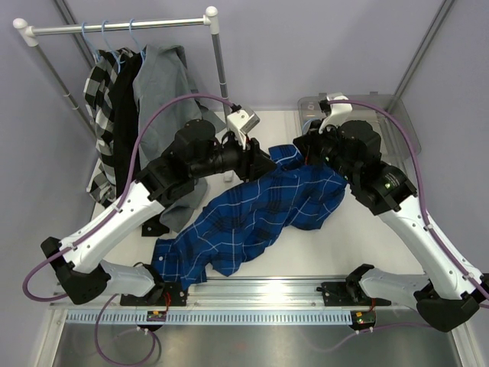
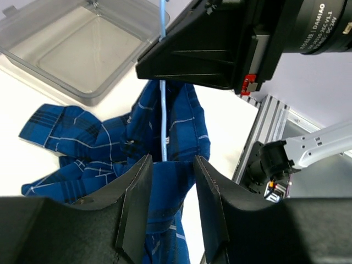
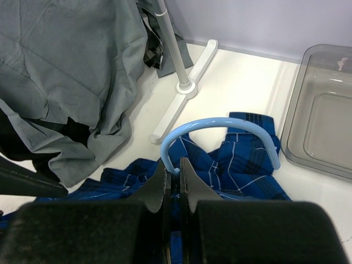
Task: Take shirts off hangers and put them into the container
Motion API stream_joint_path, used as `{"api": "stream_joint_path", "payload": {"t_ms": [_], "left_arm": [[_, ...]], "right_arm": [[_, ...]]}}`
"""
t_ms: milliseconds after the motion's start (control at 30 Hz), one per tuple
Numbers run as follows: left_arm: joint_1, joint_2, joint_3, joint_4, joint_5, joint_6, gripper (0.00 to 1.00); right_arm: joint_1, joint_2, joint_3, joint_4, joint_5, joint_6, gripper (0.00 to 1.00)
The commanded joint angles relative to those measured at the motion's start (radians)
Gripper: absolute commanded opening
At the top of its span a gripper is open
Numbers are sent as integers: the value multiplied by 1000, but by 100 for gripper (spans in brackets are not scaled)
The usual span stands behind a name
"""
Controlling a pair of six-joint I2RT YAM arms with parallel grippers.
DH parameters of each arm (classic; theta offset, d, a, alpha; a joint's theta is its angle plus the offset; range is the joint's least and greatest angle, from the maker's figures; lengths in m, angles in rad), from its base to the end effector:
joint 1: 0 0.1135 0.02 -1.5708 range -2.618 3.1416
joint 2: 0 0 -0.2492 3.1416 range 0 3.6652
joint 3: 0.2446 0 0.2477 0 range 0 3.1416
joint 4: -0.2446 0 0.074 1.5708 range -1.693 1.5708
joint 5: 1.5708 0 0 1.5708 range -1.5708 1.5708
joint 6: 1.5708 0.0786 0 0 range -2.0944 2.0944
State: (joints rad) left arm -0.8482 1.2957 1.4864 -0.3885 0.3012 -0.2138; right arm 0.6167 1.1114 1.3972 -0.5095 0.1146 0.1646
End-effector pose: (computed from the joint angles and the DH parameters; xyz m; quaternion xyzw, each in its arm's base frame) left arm 0.1962 -0.2577 0.4285 0.3289 0.6969 -0.4174 0.4816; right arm 0.2267 0.1497 0.4284 -0.1401 0.7685 0.1957 0.5929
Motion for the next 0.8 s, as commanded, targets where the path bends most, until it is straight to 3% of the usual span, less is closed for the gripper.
{"api": "stream_joint_path", "payload": {"t_ms": [0, 433, 700, 733, 767], "left_arm": [[-9, -1, 38, 14, 36, 14, 41], [-17, 14, 28, -23, 38, 51, 43], [-34, 45, 38, -43, 16, 71, 38], [-34, 45, 37, -44, 9, 71, 35], [-34, 45, 38, -44, 4, 73, 25]], "right_arm": [[11, 2, 29, 17, 30, -22, 0], [11, 13, 37, 5, 36, -27, 0], [11, 13, 39, 3, 33, -19, 0], [9, 11, 39, 2, 34, -19, 0], [9, 8, 40, 3, 34, -19, 0]]}}
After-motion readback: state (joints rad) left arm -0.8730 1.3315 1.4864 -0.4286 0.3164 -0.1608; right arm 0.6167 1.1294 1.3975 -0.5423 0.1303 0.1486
